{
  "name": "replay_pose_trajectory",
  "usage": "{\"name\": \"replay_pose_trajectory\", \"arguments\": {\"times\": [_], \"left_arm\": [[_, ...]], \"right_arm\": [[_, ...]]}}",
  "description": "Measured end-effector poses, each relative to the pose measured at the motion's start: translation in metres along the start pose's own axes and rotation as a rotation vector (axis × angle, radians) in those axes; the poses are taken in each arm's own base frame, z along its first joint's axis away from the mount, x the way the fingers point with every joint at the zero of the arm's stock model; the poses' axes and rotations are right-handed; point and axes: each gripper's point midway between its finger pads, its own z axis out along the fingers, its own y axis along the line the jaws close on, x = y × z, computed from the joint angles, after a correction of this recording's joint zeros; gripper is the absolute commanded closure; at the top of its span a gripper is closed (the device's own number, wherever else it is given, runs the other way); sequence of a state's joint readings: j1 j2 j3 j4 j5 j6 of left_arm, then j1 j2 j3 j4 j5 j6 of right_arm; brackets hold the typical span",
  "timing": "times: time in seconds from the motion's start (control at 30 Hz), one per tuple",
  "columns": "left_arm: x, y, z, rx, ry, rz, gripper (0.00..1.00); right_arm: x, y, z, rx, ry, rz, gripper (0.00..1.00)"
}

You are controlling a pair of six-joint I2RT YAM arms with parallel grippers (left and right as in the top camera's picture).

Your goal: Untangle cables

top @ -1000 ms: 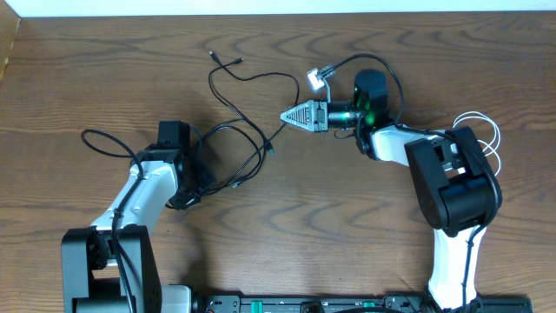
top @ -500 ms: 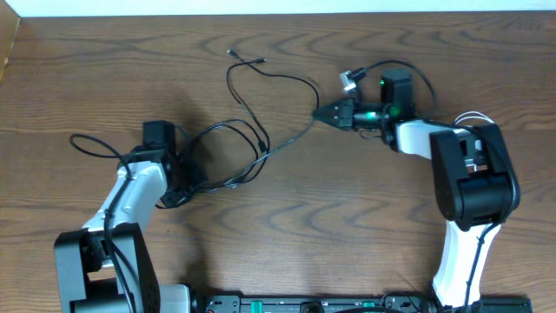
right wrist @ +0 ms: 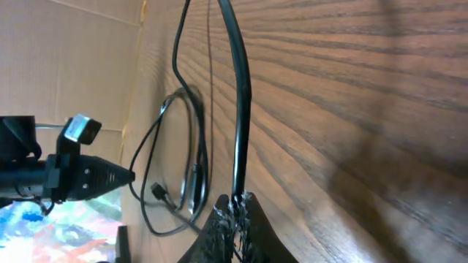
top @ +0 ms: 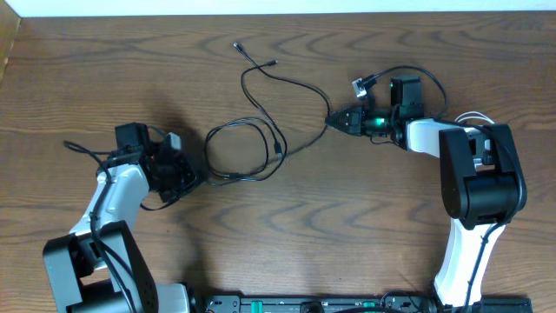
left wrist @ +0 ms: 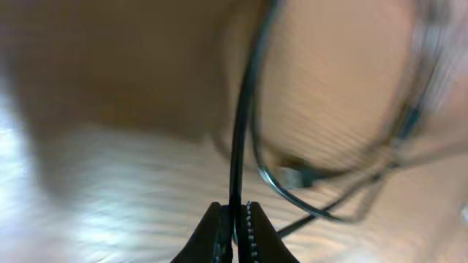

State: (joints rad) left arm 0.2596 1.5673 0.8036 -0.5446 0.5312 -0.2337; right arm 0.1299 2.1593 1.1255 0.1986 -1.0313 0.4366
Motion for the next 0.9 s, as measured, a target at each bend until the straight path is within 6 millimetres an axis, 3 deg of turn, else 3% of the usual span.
{"name": "replay_pose_trajectory", "arguments": {"times": [0.23, 0.6, 0.63, 0.7, 0.8, 0.9], "left_arm": [[-0.003, 0.043, -0.001, -0.219, -0.063, -0.182, 0.93], [-0.004, 0.053, -0.002, -0.262, -0.089, -0.227, 0.92], [-0.004, 0.053, -0.002, -0.262, -0.09, -0.227, 0.92], [-0.004, 0.053, -0.002, -0.262, -0.09, -0.229, 0.92], [-0.004, 0.053, -0.002, -0.262, -0.09, -0.23, 0.93], [-0.004, 0.053, -0.002, -0.261, -0.09, -0.23, 0.92]], "right_arm": [[0.004, -0.007, 0.0, 0.034, 0.008, -0.006, 0.99], [0.008, -0.007, 0.003, 0.04, 0.022, -0.012, 0.99], [0.01, -0.006, 0.004, 0.04, 0.028, -0.01, 0.96], [0.015, -0.004, 0.008, 0.039, 0.043, -0.004, 0.76], [0.021, 0.001, 0.016, 0.034, 0.064, -0.008, 0.53], [0.029, 0.009, 0.026, 0.025, 0.091, 0.007, 0.41]]}}
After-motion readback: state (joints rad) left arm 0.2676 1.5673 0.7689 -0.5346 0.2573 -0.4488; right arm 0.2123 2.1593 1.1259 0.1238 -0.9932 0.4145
